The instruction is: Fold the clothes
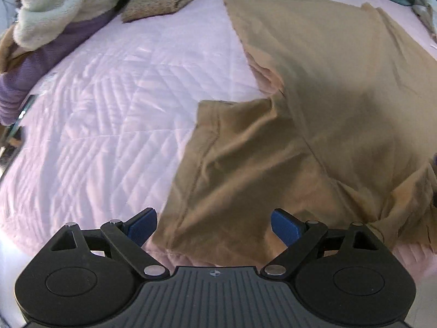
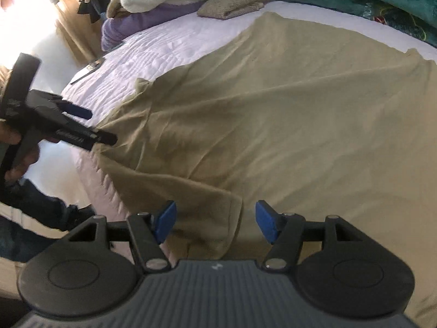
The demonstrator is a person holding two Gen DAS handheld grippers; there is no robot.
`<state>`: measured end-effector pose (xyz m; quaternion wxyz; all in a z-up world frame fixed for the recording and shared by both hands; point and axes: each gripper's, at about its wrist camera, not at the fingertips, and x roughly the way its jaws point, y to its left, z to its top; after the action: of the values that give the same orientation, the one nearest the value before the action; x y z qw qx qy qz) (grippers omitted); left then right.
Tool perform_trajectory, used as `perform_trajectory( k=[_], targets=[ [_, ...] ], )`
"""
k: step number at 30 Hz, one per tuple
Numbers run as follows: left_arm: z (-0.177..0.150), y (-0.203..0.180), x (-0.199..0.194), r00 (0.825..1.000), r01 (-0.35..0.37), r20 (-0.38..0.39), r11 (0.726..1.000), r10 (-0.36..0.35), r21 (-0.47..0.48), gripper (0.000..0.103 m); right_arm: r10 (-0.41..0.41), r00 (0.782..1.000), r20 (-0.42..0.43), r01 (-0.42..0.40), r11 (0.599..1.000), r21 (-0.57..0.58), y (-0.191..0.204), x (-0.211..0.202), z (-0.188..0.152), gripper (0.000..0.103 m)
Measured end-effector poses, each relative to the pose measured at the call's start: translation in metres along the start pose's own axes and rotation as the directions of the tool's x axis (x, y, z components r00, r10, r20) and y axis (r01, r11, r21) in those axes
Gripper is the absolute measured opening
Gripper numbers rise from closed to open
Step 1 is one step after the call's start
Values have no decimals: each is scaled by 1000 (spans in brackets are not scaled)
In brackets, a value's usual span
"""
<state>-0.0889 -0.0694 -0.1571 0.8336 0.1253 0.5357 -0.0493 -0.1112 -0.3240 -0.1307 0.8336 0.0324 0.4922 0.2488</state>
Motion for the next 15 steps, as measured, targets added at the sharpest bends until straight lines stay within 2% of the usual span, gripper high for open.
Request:
perform_trajectory(
  k=[2, 4, 5, 6, 11, 15],
  targets=[
    [-7, -2, 4, 1000, 6, -6, 1000, -6, 10, 92, 20, 999, -31, -18, 999, 44, -3, 9, -2, 62],
    [-11, 1, 6, 1000, 16, -10, 1000, -17, -7, 91, 48, 998, -40, -46, 997, 60, -1, 14, -5, 39],
    [-12, 3, 7, 1000, 23, -11, 1000, -23, -18, 92, 47, 998, -29, -45, 998, 45, 4, 12, -5, 16],
    [-14, 6, 9, 1000, 26, -13, 999, -26, -26, 92, 34, 999, -23, -33, 999, 24, 9, 9, -5, 10],
    [-19, 20, 14, 999, 17, -33, 998, -19, -61, 91, 15, 1000, -2, -15, 993, -116, 48, -15, -8, 6],
    [-24, 32, -2, 1000, 4, -20, 997, -5, -83, 92, 46, 998, -40, -56, 956, -289, 100, -16, -25, 6]
  ],
)
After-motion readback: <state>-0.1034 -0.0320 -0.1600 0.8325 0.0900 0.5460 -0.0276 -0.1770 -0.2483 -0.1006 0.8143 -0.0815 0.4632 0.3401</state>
